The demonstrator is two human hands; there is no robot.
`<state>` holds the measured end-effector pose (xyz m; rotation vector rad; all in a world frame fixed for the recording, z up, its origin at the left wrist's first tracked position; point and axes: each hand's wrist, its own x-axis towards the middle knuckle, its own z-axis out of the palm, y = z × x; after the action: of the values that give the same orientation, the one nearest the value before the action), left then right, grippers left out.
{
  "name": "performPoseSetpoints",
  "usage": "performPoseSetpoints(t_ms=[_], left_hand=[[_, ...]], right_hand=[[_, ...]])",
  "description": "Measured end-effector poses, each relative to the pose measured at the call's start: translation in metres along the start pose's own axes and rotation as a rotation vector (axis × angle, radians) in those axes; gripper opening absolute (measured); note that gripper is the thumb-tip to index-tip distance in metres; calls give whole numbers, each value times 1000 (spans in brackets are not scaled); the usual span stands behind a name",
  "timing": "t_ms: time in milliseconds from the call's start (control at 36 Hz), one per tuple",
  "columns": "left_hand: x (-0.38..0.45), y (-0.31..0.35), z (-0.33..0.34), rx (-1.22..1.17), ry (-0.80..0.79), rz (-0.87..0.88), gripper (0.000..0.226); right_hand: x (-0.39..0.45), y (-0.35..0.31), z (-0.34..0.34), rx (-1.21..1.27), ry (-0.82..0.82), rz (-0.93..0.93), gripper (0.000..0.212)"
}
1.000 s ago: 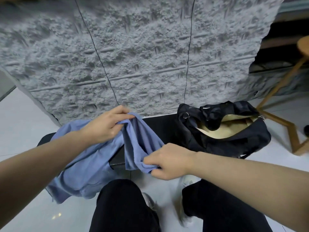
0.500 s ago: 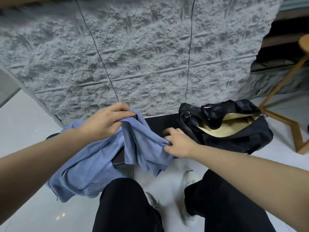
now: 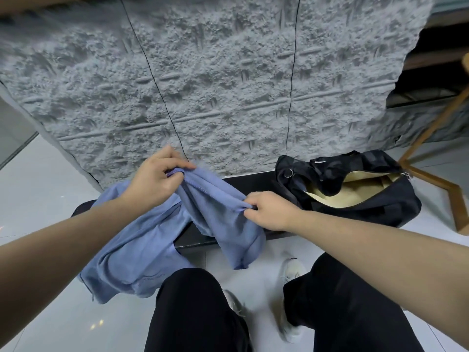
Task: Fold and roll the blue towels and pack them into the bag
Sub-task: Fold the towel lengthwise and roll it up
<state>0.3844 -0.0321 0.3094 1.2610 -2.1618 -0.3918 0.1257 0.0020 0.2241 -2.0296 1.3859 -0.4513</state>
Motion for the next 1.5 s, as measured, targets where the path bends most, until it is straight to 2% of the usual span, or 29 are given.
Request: performPoseSetpoints(t_ms=[111,250,361,444,528,583,639,778,861,972,1083,1167,1278,1417,1500], left_hand=[[-3,4,8,-131,34,-130,46],[2,20,18,-204,25,-247,41],[8,32,25,-452,-119,-465,41],[9,40,30,-812,-347,-684,46],[9,42,38,-975,-537,-763,59],[7,44,45,-992,-591,-713,69],[4,51,51,-950,-591,-639,63],[-1,60,57,-870,-317,-588,43],[-1,54,52,-866,-242,-575,40],[-1,45,48,-718,-271,-434,60],[0,36,40,-254,-311,-124,58],[-1,33,35,14,-422,48,57],[0,34,31,225,-491,187,61],[3,39,31,452,-545,437,56],[6,39,31,510,-558,470,54]], right_hand=[[-2,-1,-12,-1,25,-26,41],[-4,-5,-23,0,28,-85,39],[-4,-12,-25,-174,153,-182,21],[-5,-20,-28,-373,266,-316,33],[-9,-27,-28,-457,358,-492,44],[-9,-29,-27,-481,386,-555,45],[-10,-30,-27,-475,383,-602,42],[-19,-24,-30,-473,299,-701,35],[-25,-15,-28,-418,232,-675,38],[-34,-11,-33,-196,146,-455,44],[-36,-7,-41,-38,138,-250,23],[-32,-6,-45,59,163,-242,18],[-22,-6,-52,24,228,-315,20],[-14,-21,-66,153,30,-273,27],[-11,-28,-66,201,-30,-210,19]])
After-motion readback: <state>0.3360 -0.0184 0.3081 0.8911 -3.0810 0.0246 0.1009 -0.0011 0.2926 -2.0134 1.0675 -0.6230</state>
